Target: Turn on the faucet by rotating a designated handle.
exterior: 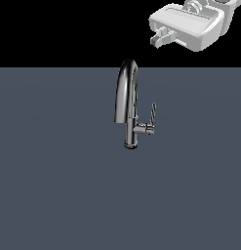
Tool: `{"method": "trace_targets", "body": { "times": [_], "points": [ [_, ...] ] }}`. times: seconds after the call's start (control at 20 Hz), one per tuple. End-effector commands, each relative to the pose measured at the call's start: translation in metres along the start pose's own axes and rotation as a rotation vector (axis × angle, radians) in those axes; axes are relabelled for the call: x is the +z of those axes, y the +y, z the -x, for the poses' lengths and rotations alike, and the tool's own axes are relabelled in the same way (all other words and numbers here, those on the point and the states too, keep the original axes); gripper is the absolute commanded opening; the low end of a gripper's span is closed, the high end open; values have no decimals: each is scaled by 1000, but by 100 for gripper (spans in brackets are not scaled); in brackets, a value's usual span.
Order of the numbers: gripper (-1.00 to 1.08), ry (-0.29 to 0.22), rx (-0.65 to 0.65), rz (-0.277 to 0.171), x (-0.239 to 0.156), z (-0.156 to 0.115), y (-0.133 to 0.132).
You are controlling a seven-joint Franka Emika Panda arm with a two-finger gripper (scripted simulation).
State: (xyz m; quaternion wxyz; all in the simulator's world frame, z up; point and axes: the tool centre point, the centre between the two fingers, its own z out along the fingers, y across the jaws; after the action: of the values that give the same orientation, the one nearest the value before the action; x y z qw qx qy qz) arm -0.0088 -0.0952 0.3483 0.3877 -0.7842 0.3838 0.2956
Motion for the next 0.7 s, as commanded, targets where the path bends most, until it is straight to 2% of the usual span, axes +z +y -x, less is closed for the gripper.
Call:
{"method": "trace_targets", "body": {
  "times": [0.0,0.65],
  "points": [
    [-100,-46,58,-59,2,-21,2],
    [-100,-292,373,-374,35,-123,31]
  ]
}}
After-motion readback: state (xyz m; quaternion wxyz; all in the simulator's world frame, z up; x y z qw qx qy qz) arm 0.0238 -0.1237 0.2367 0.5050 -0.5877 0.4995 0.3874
